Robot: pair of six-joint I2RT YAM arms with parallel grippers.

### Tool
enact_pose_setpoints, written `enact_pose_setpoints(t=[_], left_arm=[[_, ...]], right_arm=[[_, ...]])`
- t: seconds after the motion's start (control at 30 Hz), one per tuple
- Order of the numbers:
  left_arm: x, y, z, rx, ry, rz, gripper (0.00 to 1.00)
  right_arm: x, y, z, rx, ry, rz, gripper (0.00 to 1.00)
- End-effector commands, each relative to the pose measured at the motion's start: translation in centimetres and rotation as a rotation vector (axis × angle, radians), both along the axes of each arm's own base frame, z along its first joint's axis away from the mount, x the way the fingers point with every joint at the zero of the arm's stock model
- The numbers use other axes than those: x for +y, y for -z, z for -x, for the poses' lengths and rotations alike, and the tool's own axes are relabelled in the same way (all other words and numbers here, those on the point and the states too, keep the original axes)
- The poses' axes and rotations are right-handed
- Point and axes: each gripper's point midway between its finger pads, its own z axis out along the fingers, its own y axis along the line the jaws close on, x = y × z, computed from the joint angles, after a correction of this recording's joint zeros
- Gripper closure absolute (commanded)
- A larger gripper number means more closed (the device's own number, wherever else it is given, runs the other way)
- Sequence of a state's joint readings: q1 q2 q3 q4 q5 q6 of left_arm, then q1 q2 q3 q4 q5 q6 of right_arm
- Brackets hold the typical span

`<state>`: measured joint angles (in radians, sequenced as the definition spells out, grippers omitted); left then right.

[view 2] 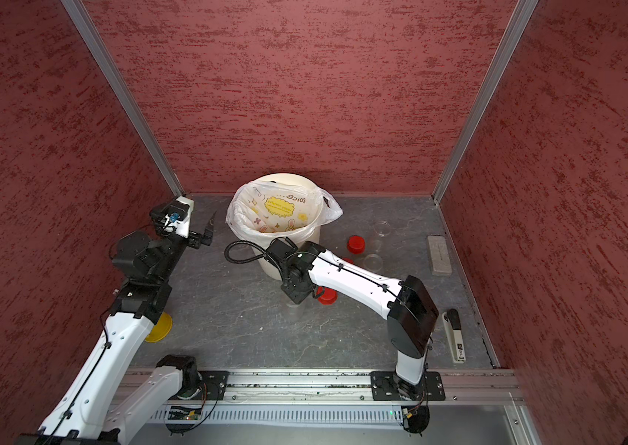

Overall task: Empty moldy tea leaves from jars
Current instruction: Place the jar at the center of the board.

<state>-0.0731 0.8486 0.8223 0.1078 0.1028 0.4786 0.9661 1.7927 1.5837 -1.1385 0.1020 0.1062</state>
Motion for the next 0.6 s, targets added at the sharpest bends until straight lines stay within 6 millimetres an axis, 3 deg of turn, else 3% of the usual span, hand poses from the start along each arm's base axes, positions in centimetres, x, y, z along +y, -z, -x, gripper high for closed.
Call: enact_pose_setpoints(t=[0.0,0.37,0.57], left_arm=[[0.16,-0.16,0.30,-0.013,-0.001,0.014,0.00],[0.06,0.35,0.23,-0.003,0.004,0.017,0.00],[0.06,0.53,0.14,-0.001,0.003,0.013,0.00]], right_arm=[[0.32,0.73,-0.12,-0.006,0.017,-0.002,1.00],[0.37,1.35,0.12,0.011,0.018,-0.001,1.00],[0.42,1.54,0.14,0.013,0.016,0.004,0.93]])
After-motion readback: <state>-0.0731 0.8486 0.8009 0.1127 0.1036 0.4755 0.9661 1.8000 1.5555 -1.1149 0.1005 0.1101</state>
